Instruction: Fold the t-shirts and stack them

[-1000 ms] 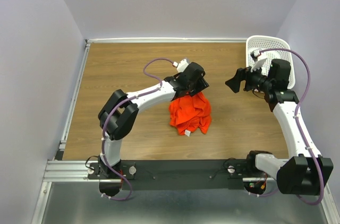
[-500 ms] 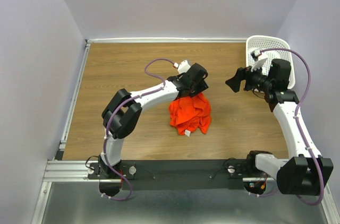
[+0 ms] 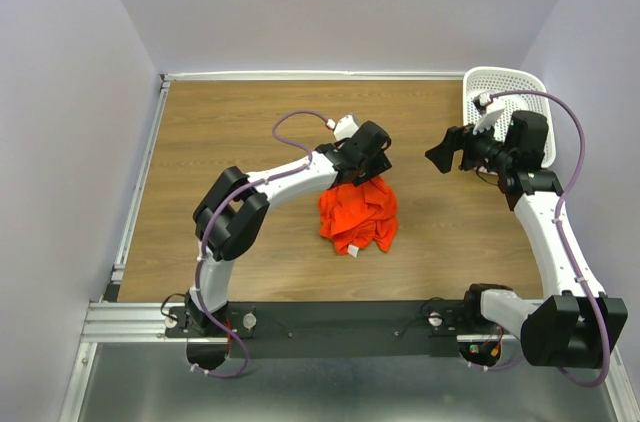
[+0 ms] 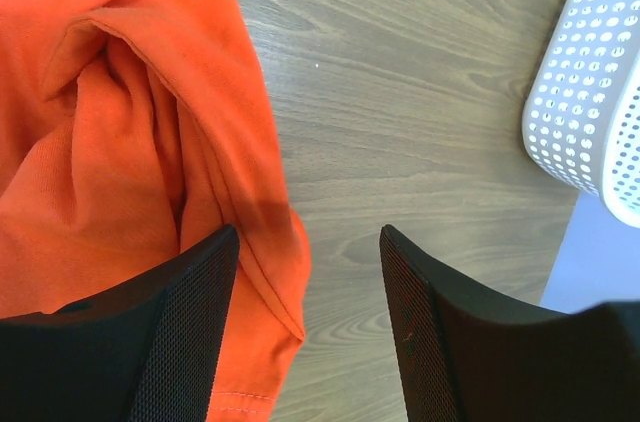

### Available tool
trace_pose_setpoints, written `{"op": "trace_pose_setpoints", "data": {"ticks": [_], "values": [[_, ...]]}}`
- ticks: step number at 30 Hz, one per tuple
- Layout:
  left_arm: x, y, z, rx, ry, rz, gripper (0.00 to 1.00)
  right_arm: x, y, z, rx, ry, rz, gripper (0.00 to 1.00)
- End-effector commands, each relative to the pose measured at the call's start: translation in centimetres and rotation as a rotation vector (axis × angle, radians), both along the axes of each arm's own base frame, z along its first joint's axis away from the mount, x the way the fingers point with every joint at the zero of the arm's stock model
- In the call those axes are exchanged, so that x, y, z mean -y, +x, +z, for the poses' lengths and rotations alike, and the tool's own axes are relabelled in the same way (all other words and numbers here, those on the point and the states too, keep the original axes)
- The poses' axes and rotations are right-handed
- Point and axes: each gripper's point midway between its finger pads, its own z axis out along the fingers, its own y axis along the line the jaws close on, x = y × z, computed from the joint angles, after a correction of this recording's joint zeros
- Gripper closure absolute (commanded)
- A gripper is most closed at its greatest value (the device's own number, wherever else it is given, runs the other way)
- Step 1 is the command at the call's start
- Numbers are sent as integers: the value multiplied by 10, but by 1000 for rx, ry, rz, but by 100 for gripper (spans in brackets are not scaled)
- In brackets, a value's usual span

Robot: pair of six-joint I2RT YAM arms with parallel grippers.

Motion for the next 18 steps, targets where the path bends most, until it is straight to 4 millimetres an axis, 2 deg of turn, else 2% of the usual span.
{"op": "trace_pose_setpoints", "data": {"ticks": [1,8,11,13,14,15,16,18], "values": [[-5,2,-13,2,58,20,33,5,0,3,22,-7,-29,1],[0,5,-19,-3,67,11,43,6,-1,5,31,-10,-33,1],[0,6,-18,2,66,10,55,6,-1,6,34,-12,-36,1],[0,7,-16,8,65,10,67,6,-1,7,38,-12,-32,1],[0,7,-13,15,61,9,74,5,-2,8,39,-10,-32,0],[1,8,-11,25,60,5,87,6,-1,8,40,-12,-32,0],[1,8,-8,31,56,3,93,6,-1,8,41,-13,-34,0],[2,10,-3,47,50,-5,98,6,-1,8,41,-13,-35,0]]}}
